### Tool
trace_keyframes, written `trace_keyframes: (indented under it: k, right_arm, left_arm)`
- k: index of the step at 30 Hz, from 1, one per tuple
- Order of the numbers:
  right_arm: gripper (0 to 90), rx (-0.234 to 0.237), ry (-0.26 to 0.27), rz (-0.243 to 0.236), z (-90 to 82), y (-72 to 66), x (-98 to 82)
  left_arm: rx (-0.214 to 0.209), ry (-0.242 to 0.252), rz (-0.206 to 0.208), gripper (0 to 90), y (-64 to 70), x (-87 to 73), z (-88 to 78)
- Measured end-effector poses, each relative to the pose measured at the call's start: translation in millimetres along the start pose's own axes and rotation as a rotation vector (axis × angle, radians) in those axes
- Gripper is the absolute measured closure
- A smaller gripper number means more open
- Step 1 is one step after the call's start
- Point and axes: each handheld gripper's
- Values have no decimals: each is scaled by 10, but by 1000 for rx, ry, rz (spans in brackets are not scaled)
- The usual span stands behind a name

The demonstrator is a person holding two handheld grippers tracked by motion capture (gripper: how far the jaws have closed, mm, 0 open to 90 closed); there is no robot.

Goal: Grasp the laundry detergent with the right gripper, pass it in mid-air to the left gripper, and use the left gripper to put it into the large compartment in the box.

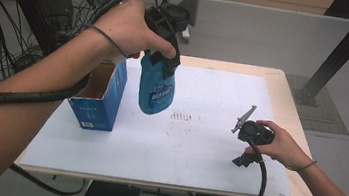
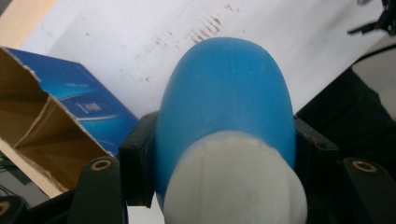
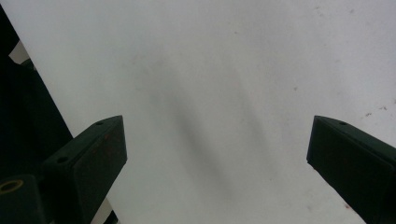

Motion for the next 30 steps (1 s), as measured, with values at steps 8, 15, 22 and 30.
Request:
trace_keyframes:
  k: [8,15,22,30]
  right_arm:
    - [43,6,-25,18,-26,-33,21]
    - [47,19,-22,25,-15,-41,21]
    - [50,26,-23,30,24,-53,55]
    - [49,37,0,38,33,-31,90]
  left_arm:
    - [-4,43,-90,374,-228,-28,-272]
    - [12,75,-200,374,-500,-63,-527]
    - [33,86,-317,374,-792,-151,-723]
    - [74,57,-438,374,-1101,-361,-819]
Point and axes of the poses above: each handheld gripper's, and its own axes: z roughly forward along the jaws, x roughly out of its top, y roughly to its right, and after that the axes turned 6 degrees about z, right-handed
